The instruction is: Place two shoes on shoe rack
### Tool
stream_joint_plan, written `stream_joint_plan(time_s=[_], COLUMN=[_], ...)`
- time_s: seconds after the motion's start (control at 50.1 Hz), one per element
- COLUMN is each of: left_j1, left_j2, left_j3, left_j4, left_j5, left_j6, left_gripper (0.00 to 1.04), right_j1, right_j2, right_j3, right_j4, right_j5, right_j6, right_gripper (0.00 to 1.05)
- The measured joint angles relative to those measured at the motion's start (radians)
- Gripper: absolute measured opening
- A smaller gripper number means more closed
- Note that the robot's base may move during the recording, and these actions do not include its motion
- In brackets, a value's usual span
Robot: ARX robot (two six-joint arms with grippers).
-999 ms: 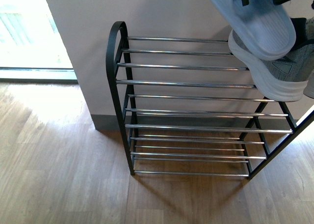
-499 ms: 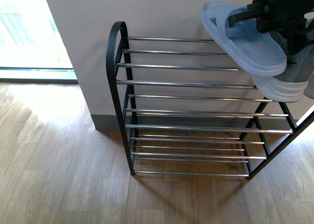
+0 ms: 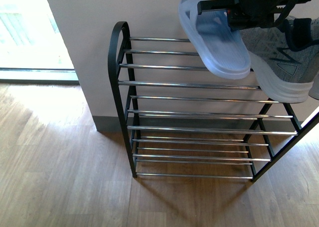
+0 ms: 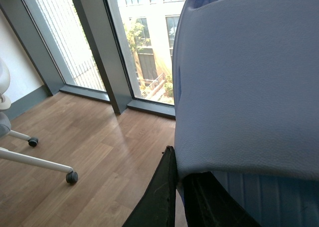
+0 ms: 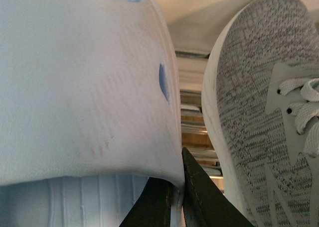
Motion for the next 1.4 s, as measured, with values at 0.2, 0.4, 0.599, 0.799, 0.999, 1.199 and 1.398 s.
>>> stream_joint_plan(time_s=[0.2,0.4,0.599,0.799,0.999,1.199,1.398], left_j1=[0.000,0.000,0.000,0.000,0.000,0.000,0.000], left_j2=[0.000,0.000,0.000,0.000,0.000,0.000,0.000], left_j3=[0.000,0.000,0.000,0.000,0.000,0.000,0.000], left_j4=[0.000,0.000,0.000,0.000,0.000,0.000,0.000], left_j5=[0.000,0.000,0.000,0.000,0.000,0.000,0.000], left_j6=[0.000,0.000,0.000,0.000,0.000,0.000,0.000], left_gripper=[0.02,0.02,0.02,0.02,0.02,0.02,0.02], right_j1=[-0.024,-0.056,-0.062,-0.063,-0.072,-0.077,-0.069], right_j2=[0.035,0.067,0.103,0.145,0.197,0.224,0.260], right_j3=[-0.008,-0.019,0.015,0.068,0.120,0.148,0.238], right_j4=[0.044,0.056,0.053,0.025,0.012,0.027,-0.048], right_j5=[0.053,0.060,0.058,0.046,0.030,0.021,-0.032], right_j6=[0.000,0.005,0.006,0.033,0.061,0.056,0.057], right_gripper=[0.02,0.02,0.02,0.02,0.02,0.17,0.54])
